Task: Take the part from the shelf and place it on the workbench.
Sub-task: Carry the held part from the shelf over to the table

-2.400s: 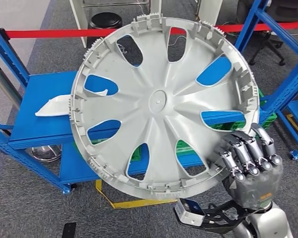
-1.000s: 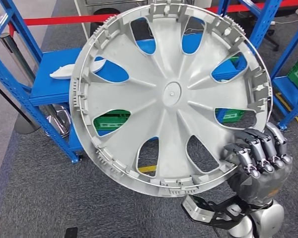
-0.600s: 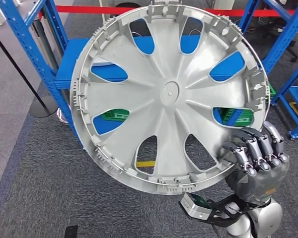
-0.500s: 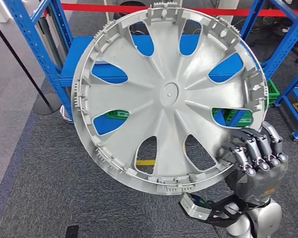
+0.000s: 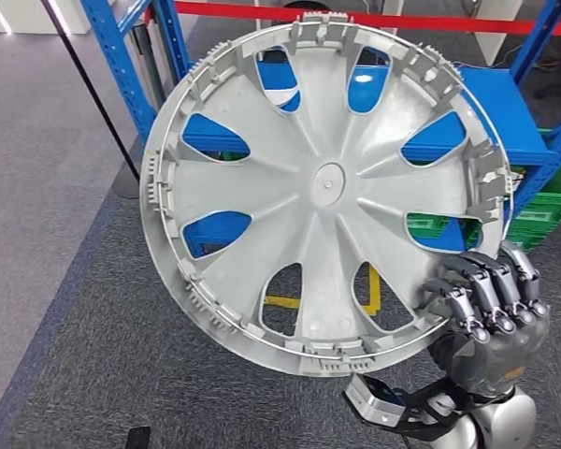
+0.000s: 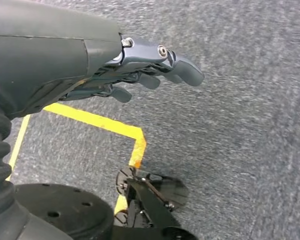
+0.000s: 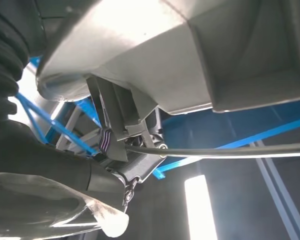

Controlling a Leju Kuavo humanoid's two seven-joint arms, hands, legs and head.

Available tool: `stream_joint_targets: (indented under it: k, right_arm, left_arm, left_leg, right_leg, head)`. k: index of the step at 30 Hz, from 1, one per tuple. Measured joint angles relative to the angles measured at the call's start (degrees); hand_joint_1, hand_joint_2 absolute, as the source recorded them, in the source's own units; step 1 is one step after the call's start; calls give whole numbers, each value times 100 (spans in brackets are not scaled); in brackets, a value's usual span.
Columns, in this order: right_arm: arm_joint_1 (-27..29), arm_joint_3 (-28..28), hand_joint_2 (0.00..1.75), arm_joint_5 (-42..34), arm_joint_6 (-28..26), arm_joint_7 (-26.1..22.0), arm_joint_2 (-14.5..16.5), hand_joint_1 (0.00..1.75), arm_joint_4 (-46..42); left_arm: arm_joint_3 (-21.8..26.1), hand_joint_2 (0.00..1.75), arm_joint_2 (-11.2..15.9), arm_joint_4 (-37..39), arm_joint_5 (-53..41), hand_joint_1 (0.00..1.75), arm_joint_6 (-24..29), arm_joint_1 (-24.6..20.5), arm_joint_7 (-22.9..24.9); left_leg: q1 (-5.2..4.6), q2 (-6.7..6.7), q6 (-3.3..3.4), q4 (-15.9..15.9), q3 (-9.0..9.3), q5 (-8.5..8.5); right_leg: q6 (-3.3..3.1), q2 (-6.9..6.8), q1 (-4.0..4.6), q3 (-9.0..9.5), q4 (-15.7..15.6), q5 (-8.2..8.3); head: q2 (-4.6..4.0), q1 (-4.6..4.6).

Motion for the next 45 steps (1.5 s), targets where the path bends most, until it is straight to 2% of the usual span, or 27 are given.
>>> stream_joint_targets:
  k: [1, 2, 4, 6, 8, 9, 11, 13, 15, 16, 18, 19, 20, 22, 24, 26, 28, 30, 31, 33, 35, 37, 39, 40, 42, 43, 45]
  right_arm:
    - [32, -9, 175, -8, 0, 0, 0, 175, -25]
    - [70, -16, 175, -19, 0, 0, -1, 175, -50]
    - [141, -25, 175, -61, 0, 0, -3, 175, -97]
    - [195, -28, 175, -109, 0, 0, -6, 175, -125]
    - [222, -27, 175, -131, 0, 0, -8, 175, -135]
    - [228, -26, 175, -134, 0, 0, -9, 175, -138]
    - [246, -25, 175, -151, 0, 3, -17, 175, -139]
    - [285, -11, 175, -170, 0, 24, -68, 175, -124]
    - [314, 16, 175, -118, 0, 44, -156, 175, -75]
    - [318, 27, 175, -59, 0, 43, -189, 175, -42]
    - [317, 32, 175, 55, 0, 26, -213, 175, 24]
    - [315, 34, 175, 77, 0, 17, -214, 175, 52]
    - [314, 38, 175, 76, 0, 10, -214, 175, 74]
    - [309, 50, 175, 49, 0, 4, -214, 175, 106]
    - [304, 69, 175, 37, 0, 2, -214, 175, 128]
    - [311, 93, 175, 27, 0, 3, -215, 175, 143]
    - [322, 118, 175, 13, 0, 10, -224, 175, 157]
    - [326, 143, 175, 17, 0, 19, -238, 175, 177]
    - [327, 153, 175, 27, 0, 24, -244, 175, 189]
    - [326, 172, 175, 52, 0, 30, -250, 175, 207]
    - [316, 202, 175, 75, 0, 33, -252, 175, 213]
    - [292, 244, 175, 87, 0, 27, -254, 175, 219]
    - [246, 289, 175, 90, 0, 17, -254, 175, 228]
    - [220, 307, 175, 90, 0, 14, -254, 175, 232]
    - [185, 322, 175, 87, 0, 13, -255, 175, 235]
    - [178, 324, 175, 85, 0, 13, -255, 175, 238]
    - [176, 325, 175, 79, 0, 13, -256, 175, 250]
  left_arm:
    - [-3, 175, -7, 0, -16, 0, 14, 5, 10]
    - [-7, 175, -11, 0, -32, 0, 32, 11, 22]
    - [-24, 175, -15, 0, -56, 0, 65, 15, 51]
    - [-47, 175, -21, 0, -62, 0, 81, 10, 80]
    - [-62, 175, -24, 0, -66, 0, 85, 23, 103]
    - [-65, 175, -24, 0, -66, 0, 87, 37, 114]
    - [-73, 175, -26, 0, -67, 0, 93, 43, 132]
    - [-83, 175, -30, 0, -90, 0, 94, 29, 156]
    - [-86, 175, -33, 0, -130, 0, 88, 25, 188]
    - [-86, 175, -33, 0, -142, 0, 87, 27, 201]
    - [-85, 175, -32, 0, -153, 0, 87, 27, 214]
    - [-85, 175, -31, 0, -153, 0, 82, 21, 215]
    - [-85, 175, -27, 0, -153, 0, 73, 11, 214]
    - [-85, 175, -17, 0, -153, 0, 54, -3, 213]
    - [-85, 175, -7, 0, -155, 0, 43, 6, 213]
    - [-91, 175, 3, 0, -194, 0, 21, 18, 221]
    - [-115, 175, 15, 0, -284, 0, -2, 11, 250]
    - [-143, 175, 26, 0, -354, 0, -7, 6, 296]
    - [-154, 175, 30, 0, -375, 0, -7, 9, 316]
    - [-179, 175, 37, 0, -393, 0, -14, 9, 339]
    - [-217, 175, 40, 0, -408, 0, -74, -19, 335]
    - [-252, 175, 39, 0, -440, 0, -158, -70, 327]
    - [-281, 175, 43, 0, -473, 0, -187, -101, 323]
    - [-297, 175, 44, 0, -479, 0, -183, -108, 322]
    - [-327, 175, 46, 0, -482, 0, -173, -137, 319]
    - [-341, 175, 44, 0, -484, 0, -169, -152, 317]
    - [-366, 175, 43, 0, -487, 0, -169, -173, 317]
  left_leg:
    - [19, 18, -14, -57, 45, 86]
    - [33, 57, -19, -331, 192, 258]
    - [18, 277, 1, -1109, 580, 581]
    - [-23, 436, 61, -1519, 752, 675]
    - [-45, 359, 139, -1541, 722, 675]
    - [-40, 304, 178, -1551, 710, 691]
    - [-17, 195, 258, -1577, 689, 736]
    - [-13, 74, 305, -1580, 655, 764]
    - [-22, -60, 321, -1577, 633, 779]
    - [-24, -135, 321, -1574, 630, 784]
    - [-22, -292, 311, -1554, 629, 793]
    - [-27, -368, 295, -1534, 616, 794]
    - [-30, -442, 271, -1506, 584, 799]
    - [-20, -577, 194, -1476, 500, 832]
    - [1, -661, 122, -1467, 444, 863]
    - [-15, -430, 64, -1253, 337, 719]
    - [-19, -97, 9, -591, 47, 350]
    - [3, -1, -27, 85, -230, 80]
    - [10, 12, -33, 175, -249, 89]
    - [11, 86, -14, -310, 35, 391]
    - [-43, 371, 51, -1096, 441, 676]
    - [-103, 553, 116, -1436, 579, 723]
    - [-101, 438, 171, -1475, 561, 731]
    - [-86, 366, 204, -1501, 569, 747]
    - [-49, 224, 276, -1548, 590, 785]
    - [-46, 153, 296, -1549, 588, 791]
    - [-45, -5, 314, -1546, 585, 796]
  right_leg:
    - [4, -70, 0, -1, 5, -3]
    - [13, -134, -1, 1, 12, -9]
    - [49, -244, 14, 1, 36, -32]
    - [101, -342, 44, -11, 61, -50]
    - [159, -442, 48, -14, 65, -56]
    - [197, -403, 36, -27, 84, -86]
    - [255, -129, 11, -165, 373, -308]
    - [273, 142, 1, -508, 1108, -695]
    - [271, 188, 1, -801, 1720, -884]
    - [265, 192, 0, -814, 1734, -810]
    - [246, 278, -14, -539, 1144, -407]
    - [235, 435, -31, -354, 755, -241]
    - [227, 582, -51, -194, 436, -145]
    - [210, 754, -64, -73, 187, -138]
    - [166, 626, -62, -68, 162, -119]
    - [99, 456, -74, -54, 136, -96]
    - [54, 264, -65, -46, 126, -101]
    - [39, 77, -53, -43, 128, -114]
    - [38, -7, -52, -40, 129, -119]
    - [47, -158, -50, -21, 131, -136]
    - [80, -284, -29, -6, 139, -162]
    - [126, -404, 7, -9, 147, -182]
    - [182, -528, 21, -6, 139, -209]
    - [209, -483, 14, -13, 171, -259]
    - [249, -183, -7, -175, 544, -501]
    - [258, 11, -13, -342, 917, -674]
    - [273, 172, -14, -745, 1677, -920]
  head:
    - [0, 0]
    - [0, 0]
    - [1, -3]
    - [1, 1]
    - [0, 1]
    - [0, 0]
    - [1, 13]
    - [1, 29]
    - [0, 32]
    - [0, 33]
    - [0, 33]
    - [0, 33]
    - [0, 30]
    - [0, 26]
    - [1, 24]
    - [1, -7]
    - [0, -35]
    - [0, -36]
    - [0, -37]
    - [0, -37]
    - [0, -39]
    - [0, -35]
    - [1, -32]
    - [1, -27]
    - [2, 1]
    - [2, 20]
    - [2, 39]
